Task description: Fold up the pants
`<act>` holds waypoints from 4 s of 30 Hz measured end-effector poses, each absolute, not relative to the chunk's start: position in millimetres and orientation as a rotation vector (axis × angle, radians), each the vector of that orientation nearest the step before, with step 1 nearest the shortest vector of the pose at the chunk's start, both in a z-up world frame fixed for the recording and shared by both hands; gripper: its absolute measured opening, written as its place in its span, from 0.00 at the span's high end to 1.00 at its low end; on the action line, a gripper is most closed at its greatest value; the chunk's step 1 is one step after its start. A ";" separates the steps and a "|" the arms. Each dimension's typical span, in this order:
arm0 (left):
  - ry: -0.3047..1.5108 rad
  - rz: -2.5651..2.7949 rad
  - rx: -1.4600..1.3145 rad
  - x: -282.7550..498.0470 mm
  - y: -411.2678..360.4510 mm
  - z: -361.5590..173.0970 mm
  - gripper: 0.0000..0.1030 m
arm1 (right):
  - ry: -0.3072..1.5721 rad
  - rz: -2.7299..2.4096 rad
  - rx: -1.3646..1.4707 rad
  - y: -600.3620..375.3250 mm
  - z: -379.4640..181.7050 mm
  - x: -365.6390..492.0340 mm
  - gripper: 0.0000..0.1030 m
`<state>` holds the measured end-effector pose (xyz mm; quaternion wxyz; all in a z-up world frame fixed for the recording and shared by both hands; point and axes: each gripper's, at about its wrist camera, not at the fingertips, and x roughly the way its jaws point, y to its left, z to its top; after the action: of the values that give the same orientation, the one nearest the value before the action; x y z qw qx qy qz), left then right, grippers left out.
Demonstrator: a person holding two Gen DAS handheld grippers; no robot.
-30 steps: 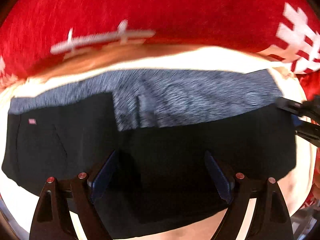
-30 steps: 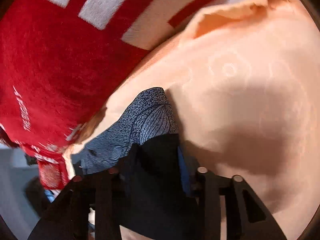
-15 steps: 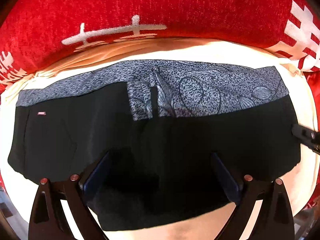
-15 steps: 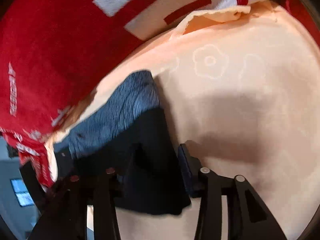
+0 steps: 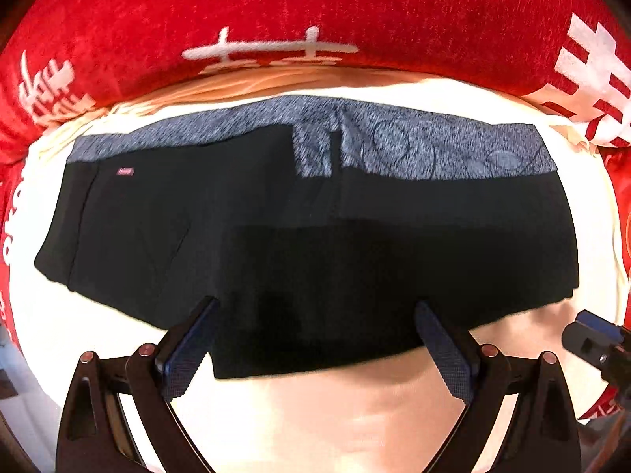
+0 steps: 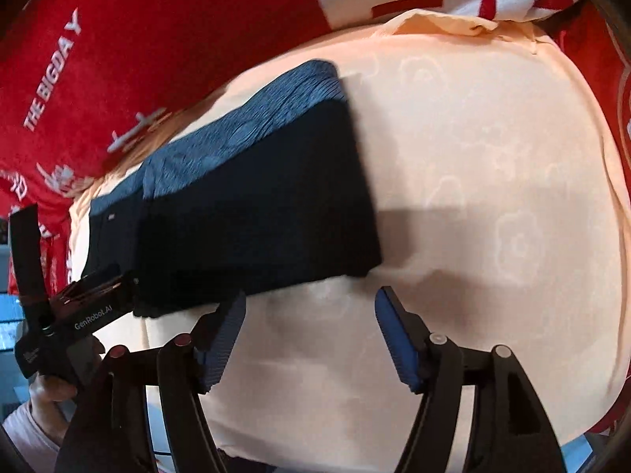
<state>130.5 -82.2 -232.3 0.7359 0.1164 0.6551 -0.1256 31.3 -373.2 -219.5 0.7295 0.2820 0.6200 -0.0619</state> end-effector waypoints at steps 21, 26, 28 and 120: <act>1.528 -0.227 0.098 101.1 62.8 -230.6 0.04 | 1.478 -0.100 0.463 -227.8 -214.5 42.6 0.23; 1.511 -0.177 0.026 107.9 105.7 -225.9 0.04 | 1.517 -0.038 0.411 -182.2 -214.7 64.8 0.23; 1.496 -0.173 0.021 114.0 117.8 -225.4 0.04 | 1.530 -0.023 0.379 -168.6 -214.9 73.9 0.23; 0.971 -0.231 0.519 187.6 95.4 -253.9 0.61 | 1.468 0.385 0.369 -96.1 -173.6 302.6 0.22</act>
<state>187.6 95.4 -253.9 0.8461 0.2458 0.4602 -0.1094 302.6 -96.1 -173.6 0.7103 0.1664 0.6616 0.1734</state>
